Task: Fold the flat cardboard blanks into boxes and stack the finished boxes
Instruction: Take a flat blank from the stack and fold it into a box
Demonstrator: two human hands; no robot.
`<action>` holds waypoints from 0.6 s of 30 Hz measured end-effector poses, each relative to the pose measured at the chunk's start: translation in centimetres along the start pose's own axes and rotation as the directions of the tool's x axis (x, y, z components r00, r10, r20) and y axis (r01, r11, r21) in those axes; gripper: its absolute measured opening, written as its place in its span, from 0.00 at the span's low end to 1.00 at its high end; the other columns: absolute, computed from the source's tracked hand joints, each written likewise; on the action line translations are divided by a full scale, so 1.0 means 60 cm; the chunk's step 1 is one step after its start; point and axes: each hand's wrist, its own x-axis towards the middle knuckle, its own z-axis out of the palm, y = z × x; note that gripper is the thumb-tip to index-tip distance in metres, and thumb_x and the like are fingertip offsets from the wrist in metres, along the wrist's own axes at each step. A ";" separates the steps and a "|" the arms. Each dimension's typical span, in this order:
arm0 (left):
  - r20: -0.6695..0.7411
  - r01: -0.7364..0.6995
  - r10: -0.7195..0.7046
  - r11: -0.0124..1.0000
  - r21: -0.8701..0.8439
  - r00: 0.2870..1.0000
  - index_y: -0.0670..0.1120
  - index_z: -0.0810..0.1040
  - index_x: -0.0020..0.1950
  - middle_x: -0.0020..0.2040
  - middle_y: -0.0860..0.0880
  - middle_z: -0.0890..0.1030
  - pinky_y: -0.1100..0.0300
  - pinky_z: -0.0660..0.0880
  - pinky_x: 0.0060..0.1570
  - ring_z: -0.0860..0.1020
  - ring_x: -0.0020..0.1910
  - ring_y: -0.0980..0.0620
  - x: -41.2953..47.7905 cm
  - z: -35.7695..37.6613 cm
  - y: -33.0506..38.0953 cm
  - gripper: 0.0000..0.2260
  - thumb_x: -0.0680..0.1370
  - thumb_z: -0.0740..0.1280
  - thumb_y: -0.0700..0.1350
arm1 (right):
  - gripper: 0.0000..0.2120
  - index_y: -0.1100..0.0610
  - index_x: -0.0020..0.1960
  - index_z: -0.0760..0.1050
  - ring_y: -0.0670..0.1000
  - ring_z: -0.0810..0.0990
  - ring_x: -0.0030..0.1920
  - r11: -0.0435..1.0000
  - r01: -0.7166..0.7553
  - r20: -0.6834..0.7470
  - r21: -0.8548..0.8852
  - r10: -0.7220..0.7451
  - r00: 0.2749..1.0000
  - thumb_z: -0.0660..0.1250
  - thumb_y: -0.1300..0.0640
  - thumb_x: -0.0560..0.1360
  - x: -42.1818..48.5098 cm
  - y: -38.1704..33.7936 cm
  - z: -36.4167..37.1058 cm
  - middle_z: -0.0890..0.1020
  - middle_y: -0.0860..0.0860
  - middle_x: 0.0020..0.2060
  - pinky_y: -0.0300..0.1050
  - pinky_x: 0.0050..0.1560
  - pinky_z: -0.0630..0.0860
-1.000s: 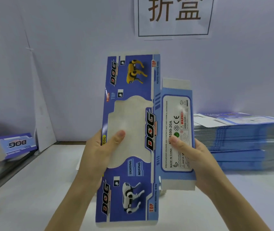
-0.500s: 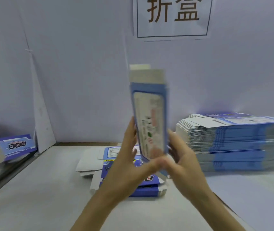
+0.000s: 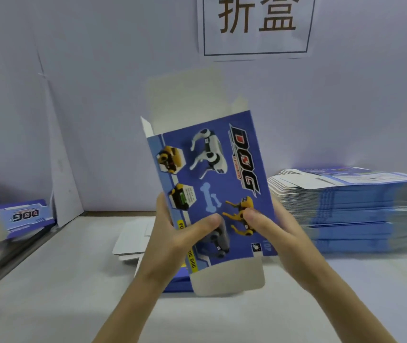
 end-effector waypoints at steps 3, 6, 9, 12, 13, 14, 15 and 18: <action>-0.024 0.045 -0.045 0.999 -0.017 0.999 0.48 0.78 0.58 0.50 0.45 0.85 0.56 0.81 0.42 0.84 0.47 0.48 0.000 -0.001 0.005 0.24 0.65 0.78 0.50 | 0.21 0.50 0.67 0.72 0.47 0.83 0.56 0.999 0.031 -0.058 -0.044 -0.033 0.998 0.65 0.52 0.75 0.001 0.006 0.016 0.83 0.44 0.57 0.37 0.48 0.79; -0.085 0.155 -0.166 0.981 -0.118 0.983 0.40 0.81 0.53 0.47 0.40 0.84 0.43 0.79 0.50 0.83 0.47 0.41 0.002 -0.020 0.008 0.23 0.62 0.80 0.49 | 0.37 0.42 0.76 0.59 0.43 0.77 0.63 0.982 -0.011 -0.166 -0.186 -0.021 0.986 0.72 0.46 0.71 0.004 0.010 0.010 0.76 0.38 0.65 0.42 0.56 0.79; -0.148 0.175 -0.191 0.978 -0.118 0.970 0.33 0.76 0.55 0.49 0.35 0.82 0.42 0.77 0.50 0.80 0.47 0.38 0.007 -0.031 0.004 0.27 0.65 0.78 0.49 | 0.37 0.42 0.74 0.62 0.44 0.79 0.60 0.988 -0.080 -0.253 -0.133 0.045 0.966 0.72 0.46 0.68 0.005 0.004 -0.007 0.77 0.42 0.63 0.47 0.54 0.81; -0.251 0.160 -0.189 0.978 -0.132 0.949 0.42 0.79 0.49 0.41 0.46 0.85 0.50 0.80 0.41 0.83 0.43 0.46 0.010 -0.027 0.003 0.19 0.63 0.73 0.49 | 0.23 0.47 0.63 0.73 0.46 0.84 0.53 0.988 -0.113 -0.326 -0.105 0.073 0.943 0.69 0.48 0.68 0.008 -0.003 -0.022 0.84 0.44 0.53 0.44 0.46 0.83; -0.262 0.157 -0.190 0.978 -0.140 0.946 0.41 0.79 0.49 0.41 0.46 0.85 0.50 0.81 0.41 0.84 0.43 0.46 0.010 -0.025 0.005 0.19 0.62 0.73 0.49 | 0.18 0.48 0.61 0.75 0.45 0.84 0.50 0.983 -0.133 -0.324 -0.123 0.087 0.942 0.70 0.50 0.71 0.008 -0.006 -0.026 0.85 0.43 0.50 0.40 0.42 0.81; -0.253 0.144 -0.178 0.978 -0.148 0.951 0.39 0.79 0.50 0.43 0.44 0.85 0.49 0.81 0.44 0.84 0.44 0.44 0.011 -0.024 0.006 0.21 0.62 0.74 0.50 | 0.15 0.48 0.59 0.76 0.44 0.84 0.47 0.975 -0.161 -0.319 -0.151 0.106 0.942 0.70 0.53 0.73 0.008 -0.010 -0.031 0.85 0.43 0.48 0.36 0.39 0.80; -0.256 0.122 -0.158 0.981 -0.150 0.954 0.37 0.79 0.51 0.43 0.41 0.84 0.48 0.80 0.45 0.83 0.43 0.41 0.012 -0.022 0.006 0.23 0.63 0.76 0.51 | 0.13 0.49 0.58 0.77 0.43 0.84 0.44 0.965 -0.202 -0.317 -0.170 0.141 0.938 0.71 0.55 0.74 0.007 -0.012 -0.036 0.86 0.43 0.46 0.34 0.36 0.78; -0.289 0.033 -0.063 0.994 -0.107 0.955 0.37 0.76 0.57 0.42 0.42 0.84 0.50 0.80 0.41 0.82 0.39 0.40 0.014 -0.021 0.011 0.28 0.66 0.76 0.54 | 0.09 0.55 0.53 0.81 0.45 0.84 0.37 0.964 -0.259 -0.313 -0.056 0.230 0.922 0.72 0.57 0.72 0.003 -0.014 -0.052 0.87 0.50 0.44 0.34 0.31 0.76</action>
